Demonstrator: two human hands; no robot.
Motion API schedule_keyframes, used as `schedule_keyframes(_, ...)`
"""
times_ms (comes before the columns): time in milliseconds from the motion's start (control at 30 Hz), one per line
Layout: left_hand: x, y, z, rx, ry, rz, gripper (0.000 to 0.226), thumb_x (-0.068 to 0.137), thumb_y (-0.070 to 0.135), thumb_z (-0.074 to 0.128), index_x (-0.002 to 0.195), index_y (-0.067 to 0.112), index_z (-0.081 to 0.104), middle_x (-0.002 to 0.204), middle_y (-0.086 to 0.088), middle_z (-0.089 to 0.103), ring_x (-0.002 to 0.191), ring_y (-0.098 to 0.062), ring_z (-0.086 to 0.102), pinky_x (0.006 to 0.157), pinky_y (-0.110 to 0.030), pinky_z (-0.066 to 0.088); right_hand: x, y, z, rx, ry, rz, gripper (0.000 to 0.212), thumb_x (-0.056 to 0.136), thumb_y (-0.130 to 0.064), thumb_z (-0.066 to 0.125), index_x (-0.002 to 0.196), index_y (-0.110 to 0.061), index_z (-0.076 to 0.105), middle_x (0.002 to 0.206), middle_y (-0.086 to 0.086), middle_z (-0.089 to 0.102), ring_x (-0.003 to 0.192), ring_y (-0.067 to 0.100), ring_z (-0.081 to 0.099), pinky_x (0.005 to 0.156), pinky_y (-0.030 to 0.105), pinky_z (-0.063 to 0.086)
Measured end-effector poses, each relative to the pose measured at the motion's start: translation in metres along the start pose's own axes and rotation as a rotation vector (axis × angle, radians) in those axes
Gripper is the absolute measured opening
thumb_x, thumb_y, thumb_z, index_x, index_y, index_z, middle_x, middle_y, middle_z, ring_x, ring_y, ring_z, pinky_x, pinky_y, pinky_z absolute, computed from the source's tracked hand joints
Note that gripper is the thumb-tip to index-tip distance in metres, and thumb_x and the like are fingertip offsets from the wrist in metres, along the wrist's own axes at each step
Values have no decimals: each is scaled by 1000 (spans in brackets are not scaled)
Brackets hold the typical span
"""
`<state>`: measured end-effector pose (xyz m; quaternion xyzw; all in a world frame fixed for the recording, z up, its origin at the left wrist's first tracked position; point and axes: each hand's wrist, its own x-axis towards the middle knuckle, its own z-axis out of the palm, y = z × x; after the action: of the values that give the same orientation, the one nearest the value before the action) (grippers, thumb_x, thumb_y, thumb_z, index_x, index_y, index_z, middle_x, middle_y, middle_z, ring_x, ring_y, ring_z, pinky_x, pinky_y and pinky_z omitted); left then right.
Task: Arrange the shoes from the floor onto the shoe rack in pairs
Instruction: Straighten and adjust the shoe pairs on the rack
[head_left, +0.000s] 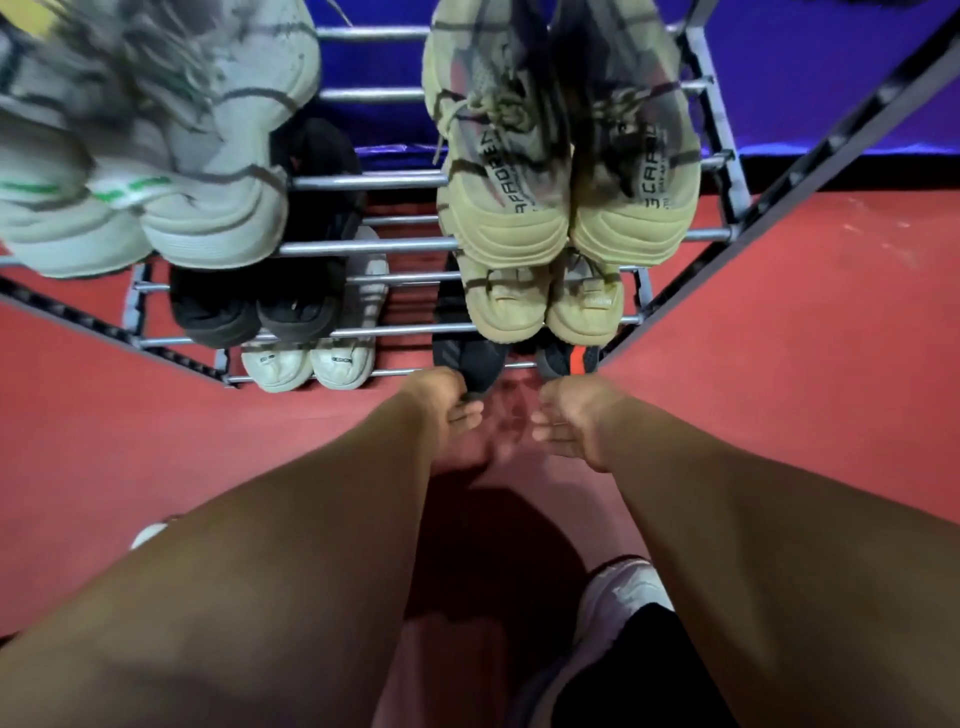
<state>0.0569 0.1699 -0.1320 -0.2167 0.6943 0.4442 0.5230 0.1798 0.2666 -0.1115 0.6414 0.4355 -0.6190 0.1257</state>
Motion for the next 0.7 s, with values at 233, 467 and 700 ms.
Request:
schedule_keyframes(233, -78, -3, -61, 166, -33, 44, 30, 100, 3, 39, 127, 0, 52, 105, -20, 69, 84, -27, 71, 69, -38, 61, -66, 7, 5, -187, -54, -110, 12, 102, -22, 51, 94, -16, 58, 84, 7, 60, 59, 17, 51, 67, 31, 49)
schedule_keyframes(467, -166, 12, -113, 507, -34, 87, 26, 91, -2, 31, 77, 8, 50, 44, -6, 54, 34, -12, 49, 45, -21, 44, -135, 20, -20, -293, 13, -160, 9, 97, -21, 55, 87, -20, 55, 69, 3, 50, 47, 17, 47, 50, 20, 41)
schedule_keyframes(700, -253, 18, -140, 639, -44, 159, 17, 78, 6, 44, 63, 13, 47, 49, -5, 52, 45, -17, 53, 51, -20, 41, -219, 9, -28, -396, 89, -289, 15, 96, -21, 62, 84, -13, 59, 88, 8, 64, 65, 24, 61, 63, 28, 50)
